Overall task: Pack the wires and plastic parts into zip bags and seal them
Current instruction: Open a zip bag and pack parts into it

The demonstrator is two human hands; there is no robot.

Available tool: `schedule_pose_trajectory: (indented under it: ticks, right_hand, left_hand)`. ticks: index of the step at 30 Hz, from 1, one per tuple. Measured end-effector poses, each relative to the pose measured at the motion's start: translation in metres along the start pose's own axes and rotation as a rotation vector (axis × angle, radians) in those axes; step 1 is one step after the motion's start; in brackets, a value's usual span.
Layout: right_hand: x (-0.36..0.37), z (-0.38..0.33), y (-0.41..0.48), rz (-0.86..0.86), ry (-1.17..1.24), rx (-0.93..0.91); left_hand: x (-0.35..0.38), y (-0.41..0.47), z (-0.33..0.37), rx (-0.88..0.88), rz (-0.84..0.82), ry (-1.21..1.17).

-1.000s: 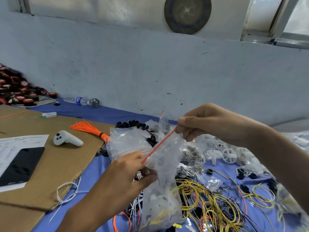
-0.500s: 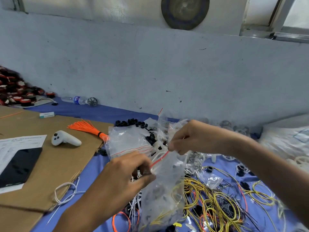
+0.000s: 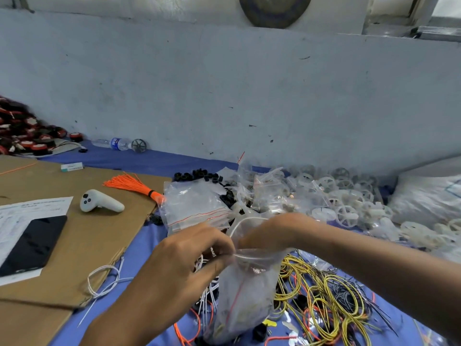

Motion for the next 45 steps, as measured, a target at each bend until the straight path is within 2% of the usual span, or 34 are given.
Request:
schedule_pose_trajectory:
  ticks: [4,7,9,11,13,16,26,35,41,45]
  right_hand:
    - [-0.013,0.001,-0.020,0.100,-0.017,-0.084]
    - [-0.036,0.015,-0.054,0.312,0.182,0.002]
    - [-0.047,0.020,-0.075,0.512,0.327,0.030]
    - [-0.049,0.013,-0.081,0.651,0.314,0.024]
    - [-0.043,-0.002,-0.071,0.658,0.195,0.022]
    - [-0.035,-0.013,-0.056,0.666,0.153,0.016]
    - [-0.024,-0.005,-0.046,0.685,0.307,0.001]
    - [-0.024,-0.003,-0.042,0.667,0.389,-0.043]
    - [-0.011,0.031,-0.050,0.589,0.326,0.082]
    - [0.008,0.057,-0.066,0.593,0.495,0.096]
  left_hand:
    - [-0.004,-0.004,-0.006,-0.019,0.081,-0.060]
    - [-0.004,-0.006,-0.013,-0.075,0.165,-0.151]
    - [-0.003,-0.007,-0.017,-0.145,0.204,-0.243]
    - [0.000,-0.007,-0.021,-0.191,0.228,-0.290]
    - [0.002,-0.006,-0.023,-0.215,0.240,-0.323]
    - [0.003,-0.007,-0.024,-0.237,0.256,-0.377]
    - [0.003,-0.014,-0.036,-0.381,0.314,-0.504]
    - [0.014,-0.015,-0.034,-0.336,0.327,-0.455]
    - [0.007,-0.019,-0.032,-0.285,0.345,-0.281]
    - [-0.002,-0.023,-0.038,-0.293,0.381,-0.307]
Point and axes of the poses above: each hand's wrist, its own y-axis towards the middle knuckle, its own x-axis out of the palm, z = x × y, the point moved 4 cm from there along y, towards the middle knuckle, and after that the axes turned 10 degrees about -y, right-handed, at the moved point
